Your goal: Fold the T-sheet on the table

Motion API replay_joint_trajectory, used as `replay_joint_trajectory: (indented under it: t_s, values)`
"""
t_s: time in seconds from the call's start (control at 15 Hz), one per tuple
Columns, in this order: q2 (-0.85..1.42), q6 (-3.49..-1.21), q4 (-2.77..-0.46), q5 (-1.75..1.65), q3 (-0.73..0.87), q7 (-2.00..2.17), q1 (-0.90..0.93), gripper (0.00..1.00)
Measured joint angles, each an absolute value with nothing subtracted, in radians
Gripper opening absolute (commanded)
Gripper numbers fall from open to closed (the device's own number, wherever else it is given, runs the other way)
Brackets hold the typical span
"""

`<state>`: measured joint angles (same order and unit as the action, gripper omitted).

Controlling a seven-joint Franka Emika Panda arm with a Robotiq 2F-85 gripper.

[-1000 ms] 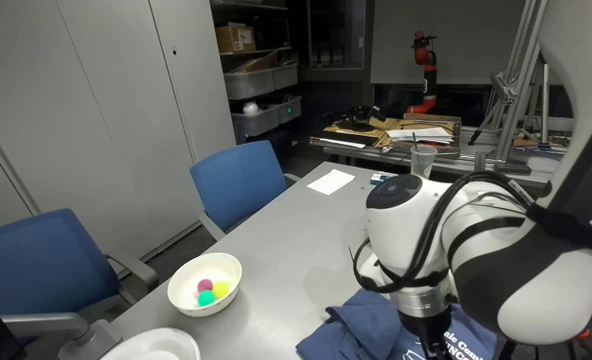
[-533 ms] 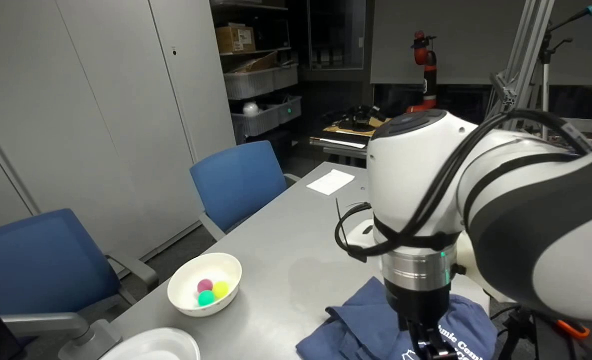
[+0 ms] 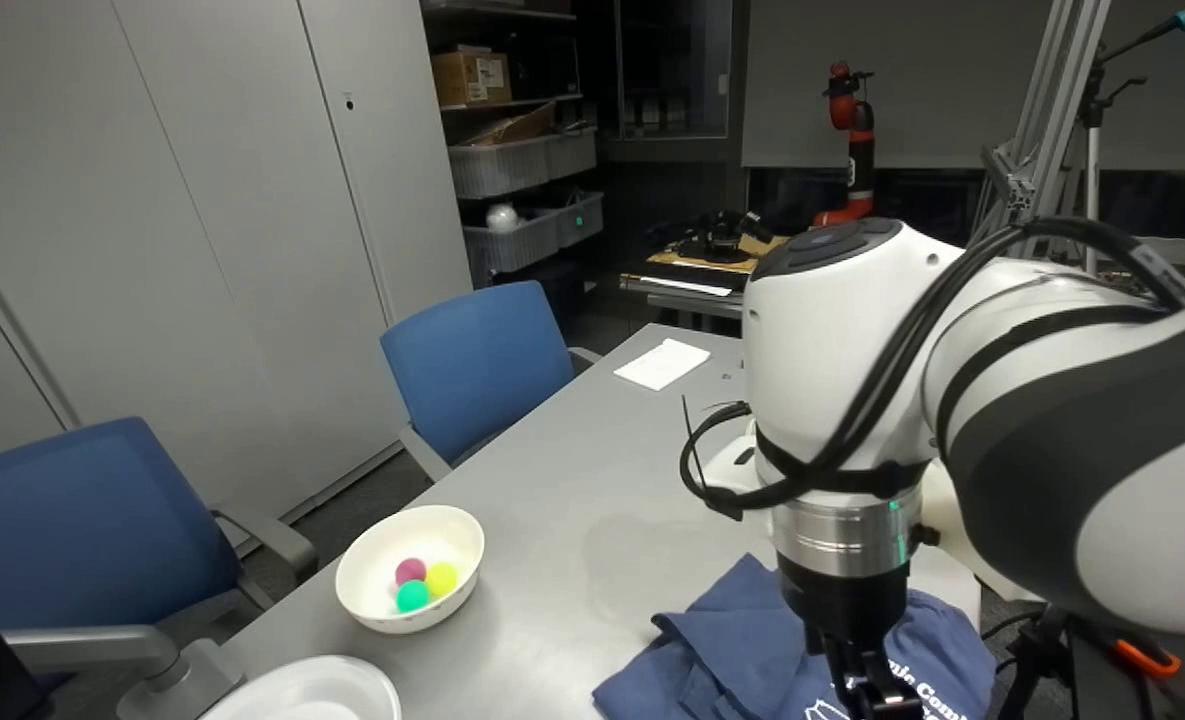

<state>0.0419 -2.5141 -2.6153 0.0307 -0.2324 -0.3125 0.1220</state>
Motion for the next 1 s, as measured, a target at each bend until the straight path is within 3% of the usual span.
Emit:
replay_joint_trajectory:
  t_s: [1.0]
  values:
    - [-0.362, -2.377, -2.748, -0.165, -0.309, 0.259, 0.178, 1.0]
